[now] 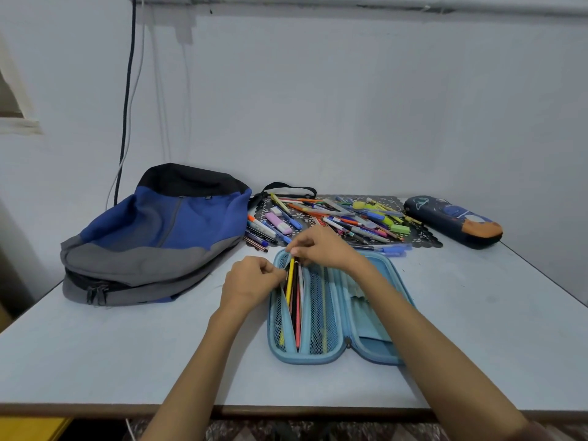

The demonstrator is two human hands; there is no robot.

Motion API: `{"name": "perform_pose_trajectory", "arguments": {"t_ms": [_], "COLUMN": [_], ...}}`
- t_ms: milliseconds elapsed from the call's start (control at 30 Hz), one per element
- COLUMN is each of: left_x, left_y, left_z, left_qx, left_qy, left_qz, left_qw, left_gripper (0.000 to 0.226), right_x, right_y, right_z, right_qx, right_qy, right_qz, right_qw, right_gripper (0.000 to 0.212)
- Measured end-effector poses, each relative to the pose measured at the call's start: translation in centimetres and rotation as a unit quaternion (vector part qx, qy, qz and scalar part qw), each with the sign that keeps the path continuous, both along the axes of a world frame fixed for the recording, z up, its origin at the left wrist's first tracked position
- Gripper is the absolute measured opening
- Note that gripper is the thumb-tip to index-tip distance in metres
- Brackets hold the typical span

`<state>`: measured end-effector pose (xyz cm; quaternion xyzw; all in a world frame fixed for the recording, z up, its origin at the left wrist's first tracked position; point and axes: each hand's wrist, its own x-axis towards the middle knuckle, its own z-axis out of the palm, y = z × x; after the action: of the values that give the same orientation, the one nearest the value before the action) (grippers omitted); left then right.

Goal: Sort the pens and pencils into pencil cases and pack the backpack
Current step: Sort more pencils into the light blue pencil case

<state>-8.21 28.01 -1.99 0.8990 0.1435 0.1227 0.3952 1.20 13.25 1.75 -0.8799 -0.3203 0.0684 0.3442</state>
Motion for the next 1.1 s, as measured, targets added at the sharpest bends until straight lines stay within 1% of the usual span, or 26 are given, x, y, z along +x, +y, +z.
{"name": "perform_pose_trajectory", "arguments": {"t_ms": [67, 133, 233, 300, 533, 600, 667, 767, 833, 933, 1100], "left_x": [0.1, 0.2, 0.5, 0.6, 0.7, 0.7, 0.9, 1.0, 1.0, 0.9, 0.4], "left_y": [-0.2, -0.5, -0.9, -1.0, -1.9, -2.1, -2.1, -1.8, -1.8, -2.0, -2.1], "left_z": [0.0, 0.0, -0.1, -0.1, -0.3, -0.4, -0.5, -0.6, -0.5, -0.4, -0.2], "left_qx": [0.027, 0.066, 0.120, 0.148, 0.174, 0.185, 0.190, 0.187, 0.186, 0.186, 0.207], "left_qy": [0.003, 0.003, 0.003, -0.006, -0.080, -0.091, -0.094, -0.096, -0.097, -0.101, -0.108], "left_qz": [0.003, 0.009, 0.021, 0.033, 0.051, 0.050, 0.049, 0.045, 0.040, 0.039, 0.041], "left_qw": [1.000, 0.998, 0.993, 0.988, 0.980, 0.977, 0.976, 0.977, 0.977, 0.977, 0.972], "left_gripper": [0.015, 0.012, 0.012, 0.014, 0.015, 0.015, 0.014, 0.012, 0.013, 0.017, 0.019], "right_x": [0.2, 0.2, 0.1, 0.1, 0.2, 0.2, 0.3, 0.3, 0.2, -0.3, -0.2], "right_y": [-0.6, -1.0, -1.1, -0.9, -0.1, -0.1, -0.2, -0.5, -0.7, -0.6, 0.0], "right_z": [0.0, -0.3, -1.0, -1.4, -1.9, -1.8, -1.8, -1.7, -1.8, -1.8, -1.9], "right_qx": [0.051, 0.091, 0.111, 0.120, 0.073, 0.072, 0.081, 0.132, 0.155, 0.155, 0.111], "right_qy": [0.074, 0.111, 0.103, 0.096, 0.025, 0.028, 0.056, 0.126, 0.144, 0.124, 0.065], "right_qz": [-0.012, -0.021, -0.038, -0.045, -0.062, -0.065, -0.060, -0.064, -0.062, -0.058, -0.086], "right_qw": [0.996, 0.989, 0.988, 0.987, 0.995, 0.995, 0.993, 0.981, 0.975, 0.978, 0.988], "right_gripper": [0.027, 0.029, 0.018, 0.016, 0.011, 0.012, 0.013, 0.014, 0.018, 0.017, 0.010]}}
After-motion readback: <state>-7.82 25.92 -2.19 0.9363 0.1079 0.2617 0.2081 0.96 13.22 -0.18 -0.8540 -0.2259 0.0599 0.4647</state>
